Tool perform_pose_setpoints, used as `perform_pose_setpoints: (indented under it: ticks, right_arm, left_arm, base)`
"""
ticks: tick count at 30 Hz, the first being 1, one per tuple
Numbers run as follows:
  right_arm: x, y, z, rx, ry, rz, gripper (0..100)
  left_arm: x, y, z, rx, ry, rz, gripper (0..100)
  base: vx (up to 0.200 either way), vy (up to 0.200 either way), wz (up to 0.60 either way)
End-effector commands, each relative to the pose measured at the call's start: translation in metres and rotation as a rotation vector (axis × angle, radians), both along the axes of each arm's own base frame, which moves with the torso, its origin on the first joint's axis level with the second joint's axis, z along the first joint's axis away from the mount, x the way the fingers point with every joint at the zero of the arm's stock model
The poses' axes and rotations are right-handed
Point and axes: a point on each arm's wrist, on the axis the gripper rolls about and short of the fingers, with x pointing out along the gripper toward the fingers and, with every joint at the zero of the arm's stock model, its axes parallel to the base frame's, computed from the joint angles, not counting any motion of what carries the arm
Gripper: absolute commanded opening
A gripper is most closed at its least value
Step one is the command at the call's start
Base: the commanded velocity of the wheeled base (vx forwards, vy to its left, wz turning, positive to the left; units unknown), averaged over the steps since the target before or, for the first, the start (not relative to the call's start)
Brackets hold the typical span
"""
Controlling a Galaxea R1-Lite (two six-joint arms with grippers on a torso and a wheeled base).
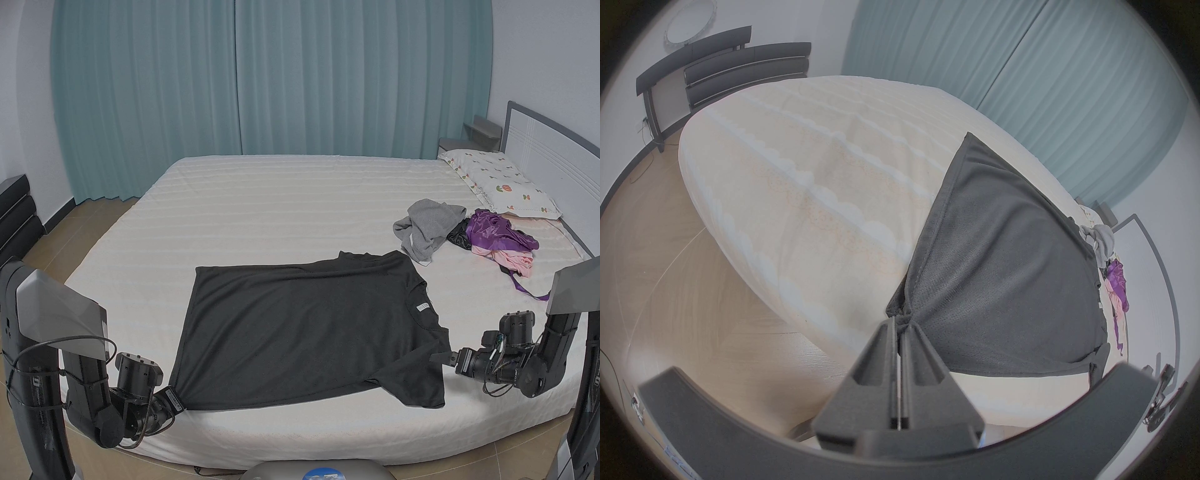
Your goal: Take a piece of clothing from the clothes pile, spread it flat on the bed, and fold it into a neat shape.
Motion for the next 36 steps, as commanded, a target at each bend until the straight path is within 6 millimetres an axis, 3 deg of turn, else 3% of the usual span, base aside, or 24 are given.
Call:
perform_pose_setpoints:
  ticks: [1, 9, 22, 23, 30, 36]
  right_arm:
    - [-0.02, 0.001, -0.012, -0.013, 0.024, 0.051, 100]
    - [-0.008, 0.014, -0.02, -0.022, 0.005, 0.086, 100]
    - [0.007, 0.018, -0.029, -0.035, -0.007, 0.095, 100]
    - [0.008, 0.019, -0.03, -0.037, -0.004, 0.097, 0]
    - [0.002, 0.014, -0.027, -0.038, -0.001, 0.082, 0]
    - [-0.017, -0.011, -0.014, 0.008, 0.022, 0.052, 0]
  left_arm:
    - [0.0, 0.0, 0.0, -0.001, 0.001, 0.0, 0]
    - [0.0, 0.0, -0.001, -0.001, 0.003, -0.001, 0]
    - [0.0, 0.0, 0.0, -0.002, 0.001, -0.001, 0]
    - [0.0, 0.0, 0.0, -0.002, 0.001, -0.001, 0]
    - [0.0, 0.0, -0.001, 0.0, 0.004, -0.002, 0]
    - [-0.001, 0.0, 0.002, -0.001, -0.003, -0.003, 0]
  base:
    - [0.0, 0.0, 0.0]
    - [0.0, 0.0, 0.0]
    - [0.0, 0.0, 0.0]
    - [0.0, 0.0, 0.0]
    - [0.0, 0.0, 0.0]
    - [0.0, 0.0, 0.0]
